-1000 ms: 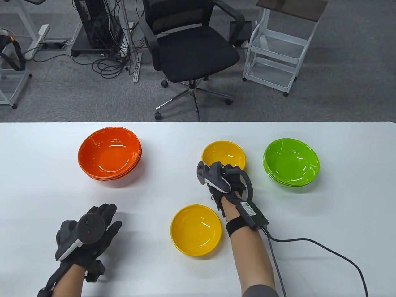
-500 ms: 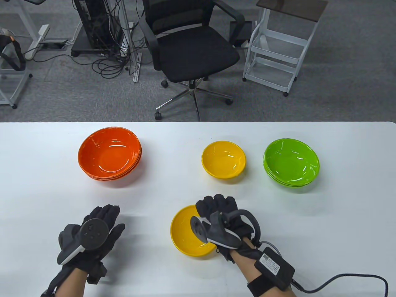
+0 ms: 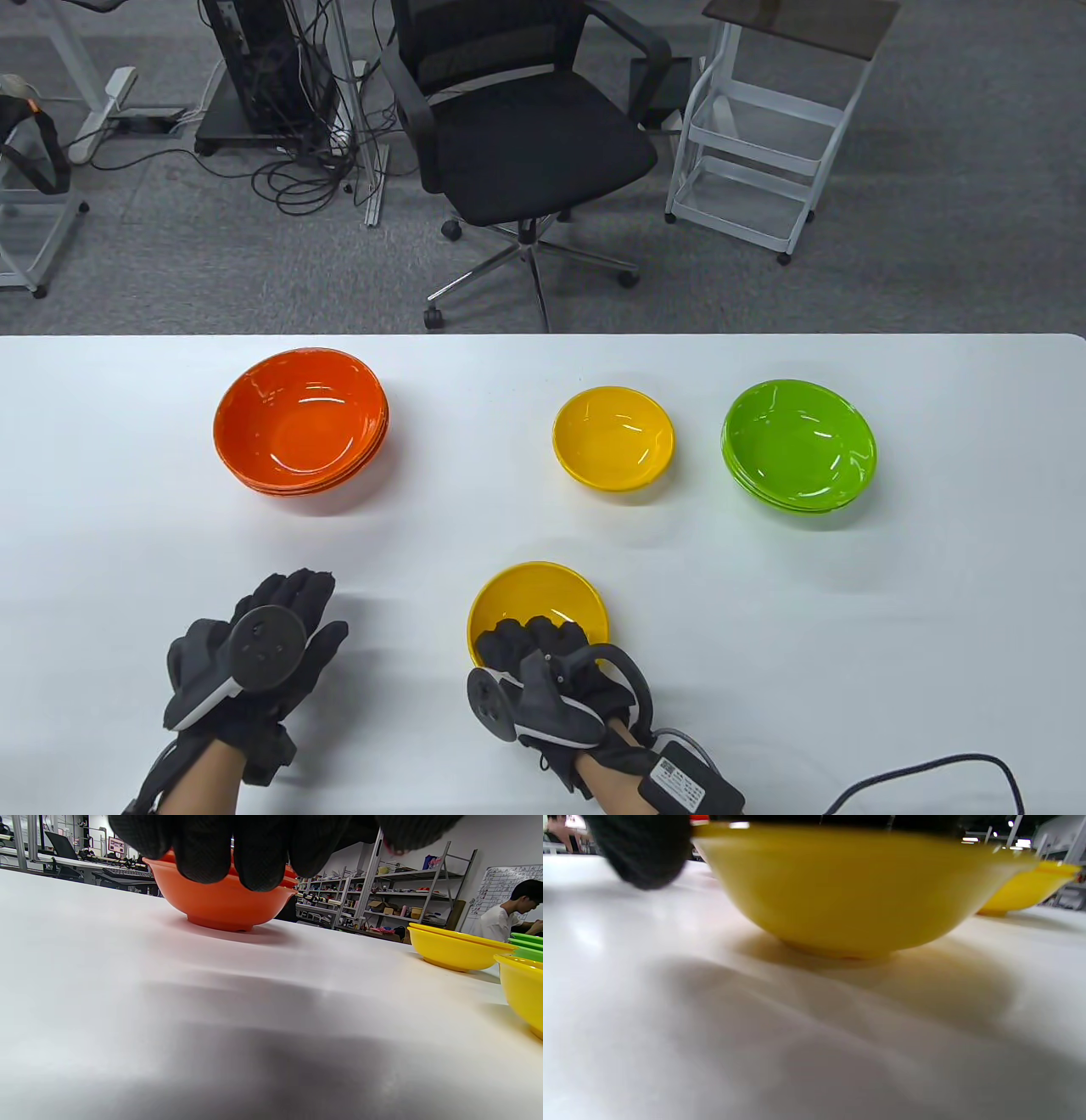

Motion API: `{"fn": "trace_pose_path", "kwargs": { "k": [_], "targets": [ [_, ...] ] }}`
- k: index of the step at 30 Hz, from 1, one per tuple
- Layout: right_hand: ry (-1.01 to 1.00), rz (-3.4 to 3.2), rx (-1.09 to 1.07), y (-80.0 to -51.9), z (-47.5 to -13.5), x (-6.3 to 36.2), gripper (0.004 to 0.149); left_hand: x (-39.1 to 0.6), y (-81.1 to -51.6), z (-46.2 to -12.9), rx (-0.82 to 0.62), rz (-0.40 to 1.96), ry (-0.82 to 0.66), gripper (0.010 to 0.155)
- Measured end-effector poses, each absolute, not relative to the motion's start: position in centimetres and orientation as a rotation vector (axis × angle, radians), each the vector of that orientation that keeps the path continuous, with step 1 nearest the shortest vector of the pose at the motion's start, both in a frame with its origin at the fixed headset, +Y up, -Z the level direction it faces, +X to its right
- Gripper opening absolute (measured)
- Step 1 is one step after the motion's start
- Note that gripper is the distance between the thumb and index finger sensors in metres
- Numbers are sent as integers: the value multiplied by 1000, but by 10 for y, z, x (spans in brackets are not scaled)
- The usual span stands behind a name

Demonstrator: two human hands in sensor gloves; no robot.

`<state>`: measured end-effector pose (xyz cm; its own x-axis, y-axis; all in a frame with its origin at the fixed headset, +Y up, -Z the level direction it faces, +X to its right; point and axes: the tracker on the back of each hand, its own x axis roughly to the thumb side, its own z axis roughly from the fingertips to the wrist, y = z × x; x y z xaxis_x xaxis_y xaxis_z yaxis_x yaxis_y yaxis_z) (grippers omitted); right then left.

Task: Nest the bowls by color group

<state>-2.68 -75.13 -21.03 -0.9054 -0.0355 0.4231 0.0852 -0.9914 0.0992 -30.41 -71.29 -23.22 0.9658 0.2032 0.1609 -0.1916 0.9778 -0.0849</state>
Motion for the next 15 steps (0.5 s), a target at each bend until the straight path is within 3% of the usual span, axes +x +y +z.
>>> {"fn": "trace_pose_path", "kwargs": {
  "k": [2,8,15],
  "targets": [
    [-194,-3023,-669,-753,-210,-27,60,-306,-714,-233,-75,212,-163,68],
    [26,-2899,-671,-749,-202,-30,50,-307,-717,-236,-95,197,-150,68],
    [199,-2967,-627,-721,-209,-13,47,-305,-714,-232,-69,201,-162,67]
  ]
}}
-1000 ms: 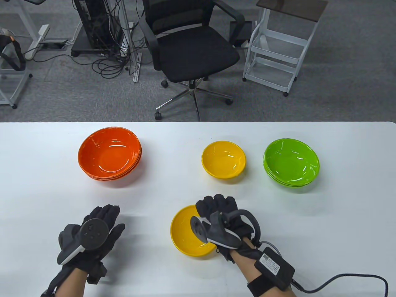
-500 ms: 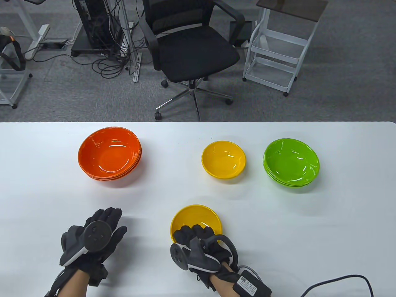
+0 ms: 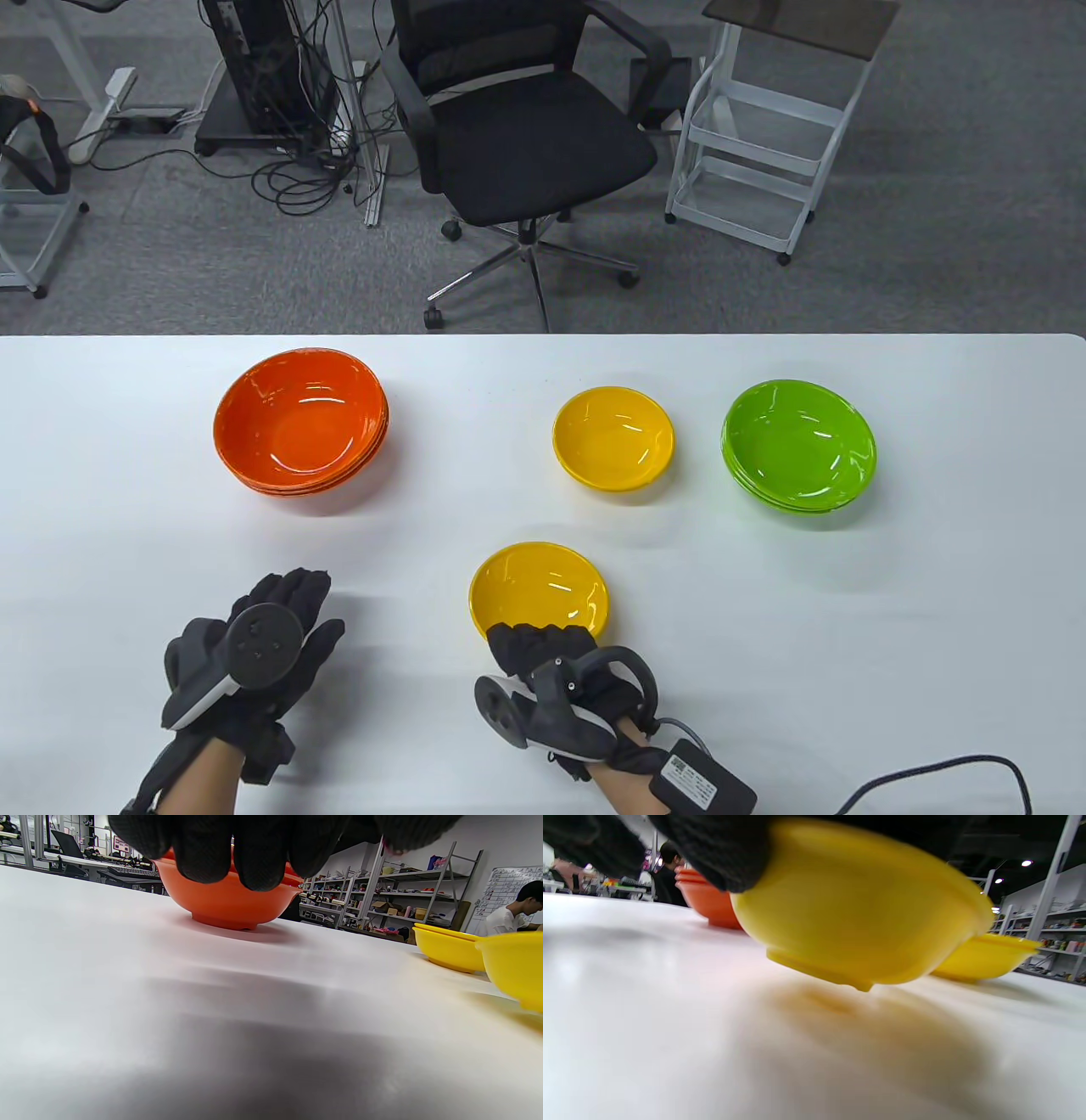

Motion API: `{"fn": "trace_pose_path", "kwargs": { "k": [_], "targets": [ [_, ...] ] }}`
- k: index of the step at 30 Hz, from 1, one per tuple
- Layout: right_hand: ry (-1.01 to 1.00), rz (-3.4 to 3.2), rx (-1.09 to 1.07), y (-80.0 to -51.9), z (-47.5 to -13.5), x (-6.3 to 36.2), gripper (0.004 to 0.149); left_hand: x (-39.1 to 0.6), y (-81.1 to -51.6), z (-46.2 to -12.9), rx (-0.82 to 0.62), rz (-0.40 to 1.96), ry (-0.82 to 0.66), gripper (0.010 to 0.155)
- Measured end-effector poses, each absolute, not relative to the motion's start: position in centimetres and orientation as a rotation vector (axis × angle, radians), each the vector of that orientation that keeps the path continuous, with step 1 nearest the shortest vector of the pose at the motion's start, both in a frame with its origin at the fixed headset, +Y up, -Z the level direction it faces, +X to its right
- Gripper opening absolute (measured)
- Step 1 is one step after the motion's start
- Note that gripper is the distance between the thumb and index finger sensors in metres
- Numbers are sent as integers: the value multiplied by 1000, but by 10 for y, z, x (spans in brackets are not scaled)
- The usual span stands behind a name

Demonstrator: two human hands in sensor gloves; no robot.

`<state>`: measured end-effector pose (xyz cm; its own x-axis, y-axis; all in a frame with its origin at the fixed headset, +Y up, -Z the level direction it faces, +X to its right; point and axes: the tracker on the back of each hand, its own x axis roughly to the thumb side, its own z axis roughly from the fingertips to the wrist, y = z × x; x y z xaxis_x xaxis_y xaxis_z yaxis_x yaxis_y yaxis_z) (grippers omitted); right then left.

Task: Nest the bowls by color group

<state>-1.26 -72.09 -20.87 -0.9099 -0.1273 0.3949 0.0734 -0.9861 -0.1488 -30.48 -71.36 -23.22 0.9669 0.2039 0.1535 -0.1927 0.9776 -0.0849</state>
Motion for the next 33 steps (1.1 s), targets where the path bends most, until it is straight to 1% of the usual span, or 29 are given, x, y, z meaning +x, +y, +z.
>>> {"fn": "trace_pose_path", "kwargs": {
  "k": [3,4,5,8,12,14,17,18,20,24,29,33],
  "targets": [
    [316,-2943,-583,-696,-219,0,47,-303,-715,-232,-76,198,-169,67],
    [349,-2944,-540,-682,-226,7,47,-303,-716,-232,-77,193,-172,67],
    [360,-2940,-526,-677,-229,10,47,-302,-716,-232,-78,193,-172,67],
    [415,-2914,-431,-648,-250,24,47,-301,-718,-233,-93,197,-175,67],
    [470,-2885,-339,-625,-280,34,46,-302,-719,-233,-99,195,-171,67],
    [467,-2904,-309,-623,-293,37,46,-302,-719,-234,-100,197,-168,67],
    [439,-2937,-252,-630,-321,38,46,-302,-719,-235,-105,197,-164,67],
    [434,-2936,-250,-632,-325,37,46,-302,-719,-235,-108,196,-164,67],
    [413,-2861,-237,-651,-346,33,47,-302,-721,-237,-118,204,-166,67],
    [343,-2834,-179,-677,-373,29,46,-298,-722,-238,-134,175,-184,68],
    [248,-2946,-88,-698,-394,32,46,-296,-722,-240,-141,178,-191,67],
    [216,-2947,-55,-707,-402,35,45,-299,-722,-242,-145,179,-184,68]
  ]
}}
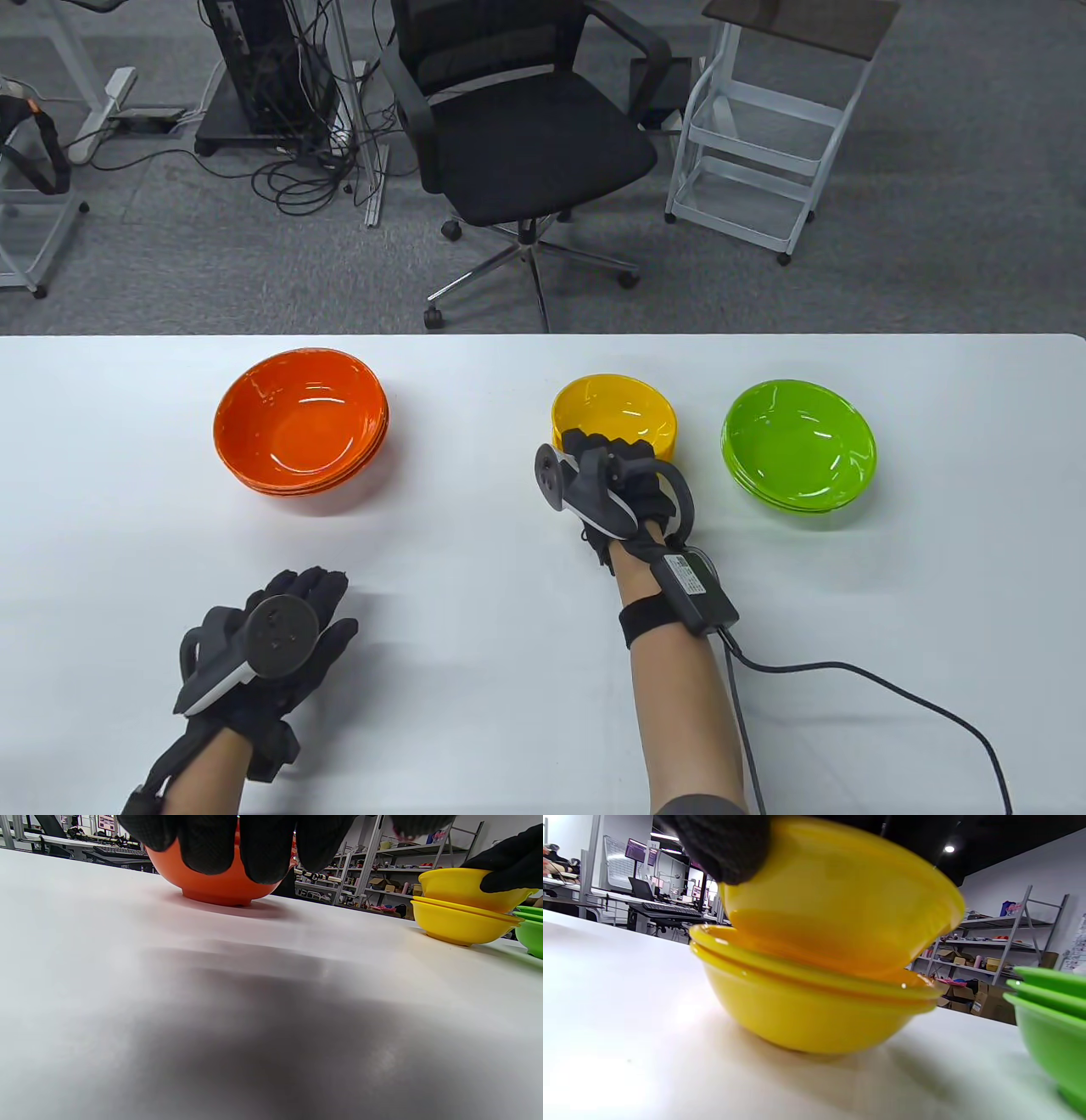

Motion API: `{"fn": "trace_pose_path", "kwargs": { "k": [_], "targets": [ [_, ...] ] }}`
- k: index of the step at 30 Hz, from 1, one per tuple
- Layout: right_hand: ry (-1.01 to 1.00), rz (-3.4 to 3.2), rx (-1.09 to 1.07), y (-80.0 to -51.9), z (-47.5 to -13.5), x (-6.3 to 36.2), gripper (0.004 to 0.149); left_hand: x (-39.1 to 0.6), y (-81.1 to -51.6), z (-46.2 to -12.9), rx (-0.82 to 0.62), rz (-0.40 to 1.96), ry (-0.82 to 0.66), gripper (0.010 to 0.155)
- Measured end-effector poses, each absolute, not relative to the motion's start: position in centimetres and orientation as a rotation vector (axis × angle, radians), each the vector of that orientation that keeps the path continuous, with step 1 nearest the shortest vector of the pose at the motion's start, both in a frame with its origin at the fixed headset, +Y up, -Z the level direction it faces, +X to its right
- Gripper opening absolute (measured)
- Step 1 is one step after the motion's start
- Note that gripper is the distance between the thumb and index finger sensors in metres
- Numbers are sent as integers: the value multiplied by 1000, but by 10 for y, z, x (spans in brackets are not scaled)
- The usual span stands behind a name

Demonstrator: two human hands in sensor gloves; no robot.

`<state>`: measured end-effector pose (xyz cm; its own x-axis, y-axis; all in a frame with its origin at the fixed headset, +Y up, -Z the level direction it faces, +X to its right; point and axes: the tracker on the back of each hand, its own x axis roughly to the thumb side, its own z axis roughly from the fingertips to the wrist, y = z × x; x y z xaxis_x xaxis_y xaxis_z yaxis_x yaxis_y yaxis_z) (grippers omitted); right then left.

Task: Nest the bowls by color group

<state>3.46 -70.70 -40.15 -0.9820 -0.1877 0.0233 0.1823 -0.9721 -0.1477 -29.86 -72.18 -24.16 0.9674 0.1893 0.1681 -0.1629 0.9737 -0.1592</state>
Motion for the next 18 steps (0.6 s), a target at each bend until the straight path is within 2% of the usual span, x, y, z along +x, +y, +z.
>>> {"fn": "trace_pose_path", "kwargs": {
  "k": [4,9,13,18],
  "targets": [
    [184,-2996,-12,-715,-403,38,45,-300,-722,-243,-153,209,-178,68],
    [44,-2973,-12,-734,-402,33,48,-298,-724,-246,-164,210,-178,69],
    [59,-2961,7,-742,-403,30,50,-298,-724,-247,-169,196,-175,69],
    [-4,-2883,72,-730,-390,30,62,-301,-718,-245,-141,204,-171,69]
  ]
}}
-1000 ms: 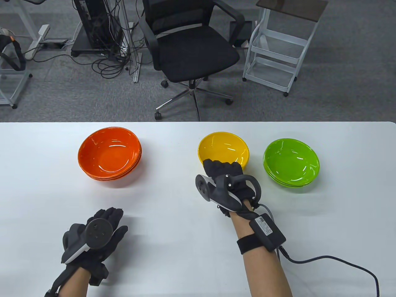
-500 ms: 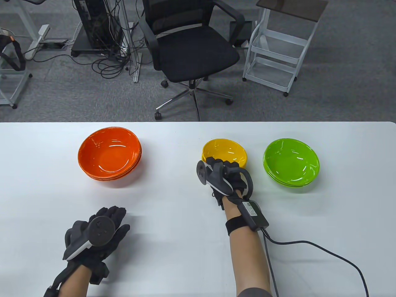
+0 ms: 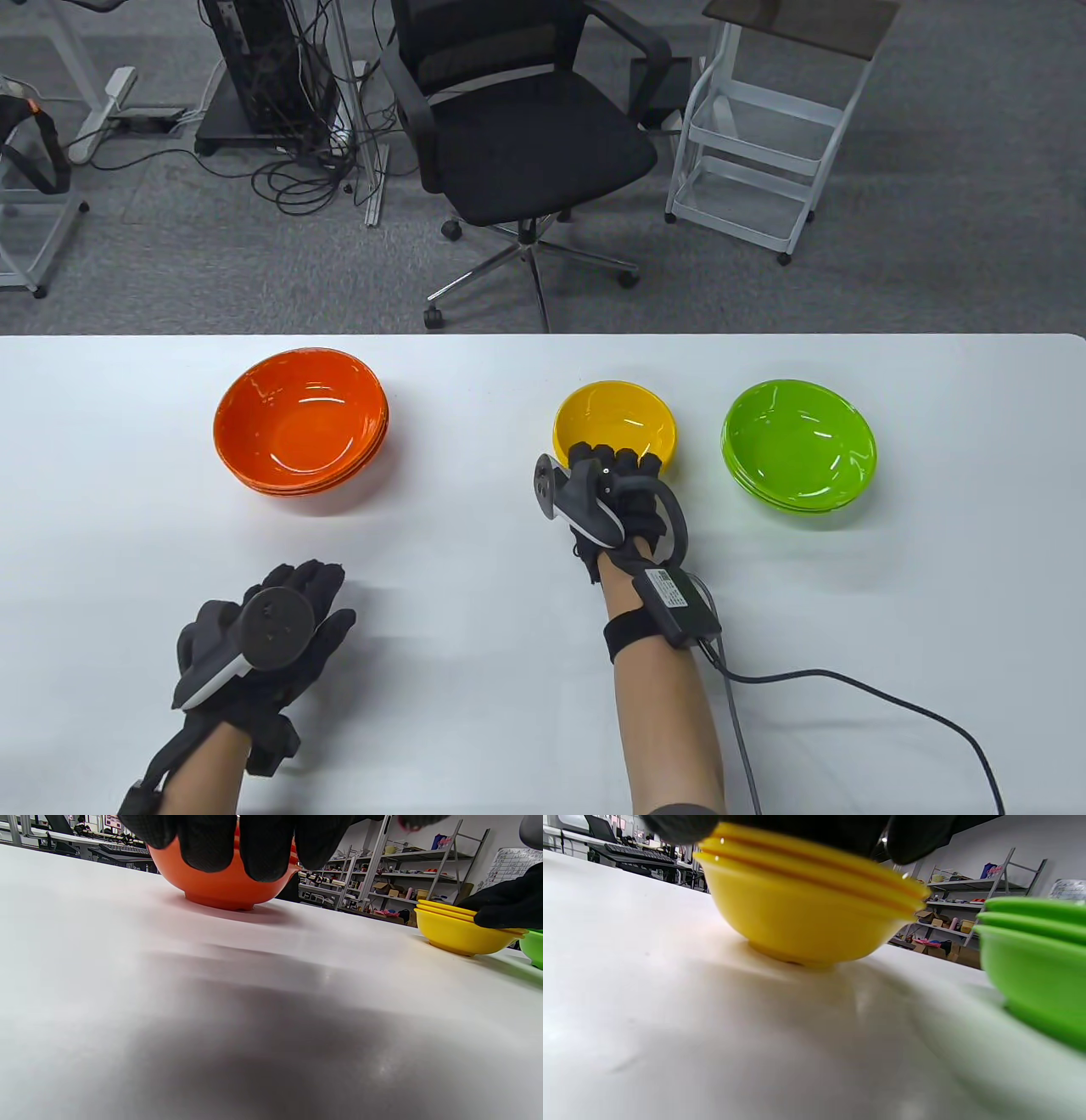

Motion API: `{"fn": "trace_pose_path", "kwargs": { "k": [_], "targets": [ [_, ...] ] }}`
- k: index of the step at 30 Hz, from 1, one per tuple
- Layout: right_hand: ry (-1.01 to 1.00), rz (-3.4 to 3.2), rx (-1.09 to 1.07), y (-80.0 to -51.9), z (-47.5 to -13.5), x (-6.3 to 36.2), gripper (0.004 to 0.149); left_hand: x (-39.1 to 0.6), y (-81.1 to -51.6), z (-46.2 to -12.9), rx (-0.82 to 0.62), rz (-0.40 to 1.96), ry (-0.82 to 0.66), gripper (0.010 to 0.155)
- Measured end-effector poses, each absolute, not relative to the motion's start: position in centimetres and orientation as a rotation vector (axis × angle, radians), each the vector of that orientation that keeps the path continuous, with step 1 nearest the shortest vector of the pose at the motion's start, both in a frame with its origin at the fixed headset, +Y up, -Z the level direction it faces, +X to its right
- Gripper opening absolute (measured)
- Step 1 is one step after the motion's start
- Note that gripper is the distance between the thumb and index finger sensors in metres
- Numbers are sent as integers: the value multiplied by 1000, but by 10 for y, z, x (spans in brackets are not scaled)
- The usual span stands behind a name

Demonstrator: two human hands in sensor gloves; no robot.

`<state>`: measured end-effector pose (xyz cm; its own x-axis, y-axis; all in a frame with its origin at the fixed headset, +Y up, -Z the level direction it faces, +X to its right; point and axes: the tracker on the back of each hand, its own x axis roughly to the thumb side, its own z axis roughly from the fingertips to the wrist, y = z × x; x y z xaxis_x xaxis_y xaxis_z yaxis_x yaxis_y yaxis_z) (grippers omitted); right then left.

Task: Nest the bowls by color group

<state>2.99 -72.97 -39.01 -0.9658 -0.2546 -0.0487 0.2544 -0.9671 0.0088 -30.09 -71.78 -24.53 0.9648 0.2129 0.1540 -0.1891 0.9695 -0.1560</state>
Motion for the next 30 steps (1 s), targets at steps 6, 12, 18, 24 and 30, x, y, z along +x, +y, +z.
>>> {"fn": "trace_pose_path", "kwargs": {
  "k": [6,12,18,24,30],
  "targets": [
    [60,-2920,27,-709,-344,40,74,-305,-714,-241,-105,189,-170,67],
    [-117,-2925,19,-711,-251,61,91,-318,-713,-238,-69,264,-137,66],
    [99,-3240,107,-723,-190,87,89,-317,-714,-236,-50,260,-143,65],
    [117,-3118,211,-733,-209,112,86,-310,-718,-236,-62,251,-161,65],
    [153,-3074,149,-736,-225,117,84,-317,-725,-241,-89,239,-114,65]
  ]
}}
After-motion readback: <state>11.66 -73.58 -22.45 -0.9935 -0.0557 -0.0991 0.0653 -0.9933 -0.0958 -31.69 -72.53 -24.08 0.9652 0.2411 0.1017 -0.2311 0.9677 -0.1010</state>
